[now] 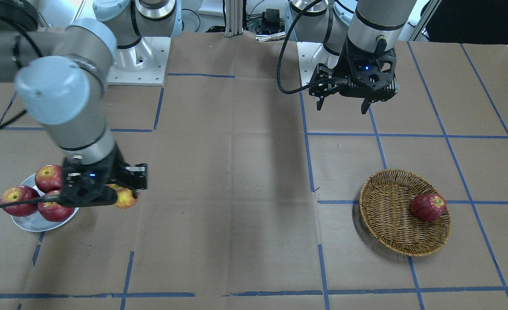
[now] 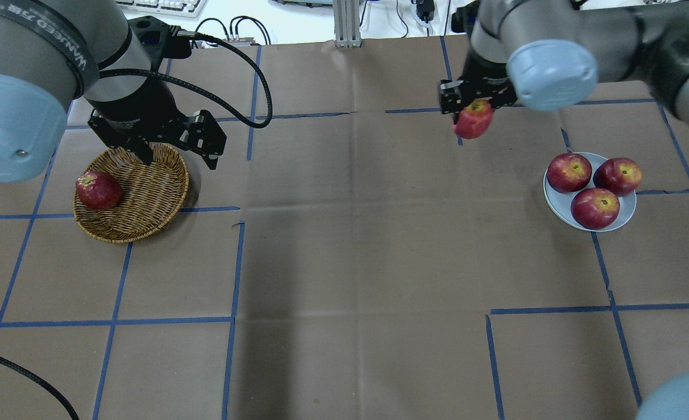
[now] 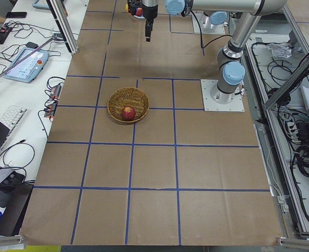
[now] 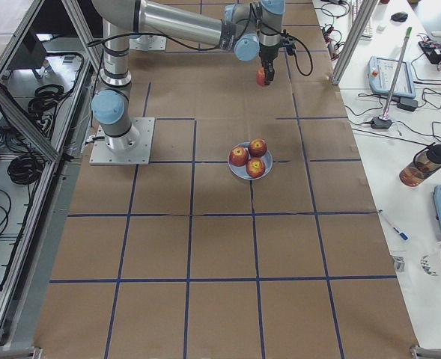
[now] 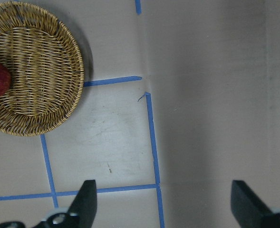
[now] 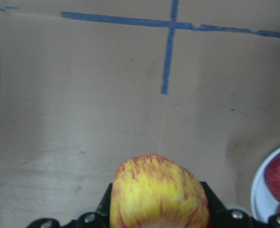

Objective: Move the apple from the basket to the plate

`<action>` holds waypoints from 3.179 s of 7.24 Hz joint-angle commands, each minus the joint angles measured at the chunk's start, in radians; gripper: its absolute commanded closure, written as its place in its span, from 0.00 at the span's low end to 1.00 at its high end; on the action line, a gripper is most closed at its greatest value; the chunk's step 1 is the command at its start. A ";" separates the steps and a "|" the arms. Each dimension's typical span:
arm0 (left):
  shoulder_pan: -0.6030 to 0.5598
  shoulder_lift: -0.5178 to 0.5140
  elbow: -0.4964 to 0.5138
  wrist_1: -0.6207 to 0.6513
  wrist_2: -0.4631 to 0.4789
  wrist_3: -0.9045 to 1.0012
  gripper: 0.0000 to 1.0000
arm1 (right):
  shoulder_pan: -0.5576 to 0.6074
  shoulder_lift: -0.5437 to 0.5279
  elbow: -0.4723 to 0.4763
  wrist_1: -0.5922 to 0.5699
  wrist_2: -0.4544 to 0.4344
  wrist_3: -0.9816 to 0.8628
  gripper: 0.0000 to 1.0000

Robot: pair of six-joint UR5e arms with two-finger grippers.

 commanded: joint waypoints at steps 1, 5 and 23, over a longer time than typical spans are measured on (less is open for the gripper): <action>0.000 0.000 -0.001 0.000 0.001 0.001 0.01 | -0.232 -0.046 0.040 0.036 0.001 -0.334 0.39; 0.000 0.000 -0.001 -0.003 0.001 0.001 0.01 | -0.394 -0.007 0.202 -0.158 0.011 -0.572 0.39; 0.000 0.002 -0.002 -0.005 0.001 0.001 0.01 | -0.375 -0.087 0.167 -0.122 -0.049 -0.587 0.00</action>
